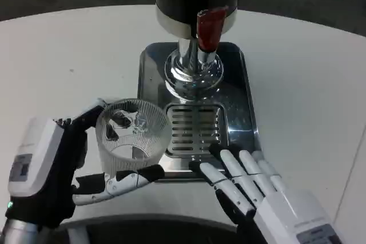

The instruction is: Grasp the cup under the faucet to collect the drink, then remove the cup.

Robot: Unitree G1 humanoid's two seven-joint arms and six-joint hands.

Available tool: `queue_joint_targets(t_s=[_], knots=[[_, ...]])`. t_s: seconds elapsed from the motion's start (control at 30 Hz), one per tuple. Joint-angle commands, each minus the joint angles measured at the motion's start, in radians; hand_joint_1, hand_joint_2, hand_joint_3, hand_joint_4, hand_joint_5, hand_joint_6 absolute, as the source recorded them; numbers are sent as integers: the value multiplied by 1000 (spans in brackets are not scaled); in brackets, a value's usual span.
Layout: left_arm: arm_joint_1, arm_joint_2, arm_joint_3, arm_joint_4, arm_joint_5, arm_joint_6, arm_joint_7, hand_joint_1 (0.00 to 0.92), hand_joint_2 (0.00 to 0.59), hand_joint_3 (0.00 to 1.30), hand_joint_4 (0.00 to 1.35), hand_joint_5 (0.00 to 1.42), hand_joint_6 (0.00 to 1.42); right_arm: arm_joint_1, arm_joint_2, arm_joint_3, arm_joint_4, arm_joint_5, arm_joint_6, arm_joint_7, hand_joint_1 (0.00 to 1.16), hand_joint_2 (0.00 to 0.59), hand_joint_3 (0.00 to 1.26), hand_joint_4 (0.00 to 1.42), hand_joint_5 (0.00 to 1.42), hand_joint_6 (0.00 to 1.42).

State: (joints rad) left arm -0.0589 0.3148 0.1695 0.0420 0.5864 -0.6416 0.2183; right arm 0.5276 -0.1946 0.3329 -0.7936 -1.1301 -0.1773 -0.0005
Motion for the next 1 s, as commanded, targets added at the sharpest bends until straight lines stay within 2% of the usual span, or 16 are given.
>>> queue_joint_targets(t_s=[0.03, 0.4, 0.73, 0.87, 1.0], knots=[[-125, 23, -44, 146, 51, 7, 102, 517, 115, 983, 1098, 1237, 1341, 30, 7, -23, -23, 3, 2, -10, 432, 515, 145, 20, 9, 29], [-423, 47, -187, 548, 88, 26, 262, 517, 115, 983, 1098, 1237, 1341, 58, 22, -41, -38, 11, -3, -3, 435, 514, 156, 42, 35, 43], [-591, 8, -329, 729, 120, 17, 386, 523, 117, 983, 1098, 1237, 1341, 82, 44, -45, -36, 9, 0, -23, 448, 506, 164, 49, 46, 49], [-627, -17, -374, 776, 142, 38, 457, 524, 117, 983, 1098, 1237, 1341, 80, 60, -29, -21, -8, 2, -35, 452, 505, 165, 57, 59, 60], [-678, -26, -408, 863, 128, 38, 452, 525, 117, 983, 1098, 1237, 1341, 90, 67, -30, -25, -10, 4, -34, 454, 505, 165, 61, 61, 62]])
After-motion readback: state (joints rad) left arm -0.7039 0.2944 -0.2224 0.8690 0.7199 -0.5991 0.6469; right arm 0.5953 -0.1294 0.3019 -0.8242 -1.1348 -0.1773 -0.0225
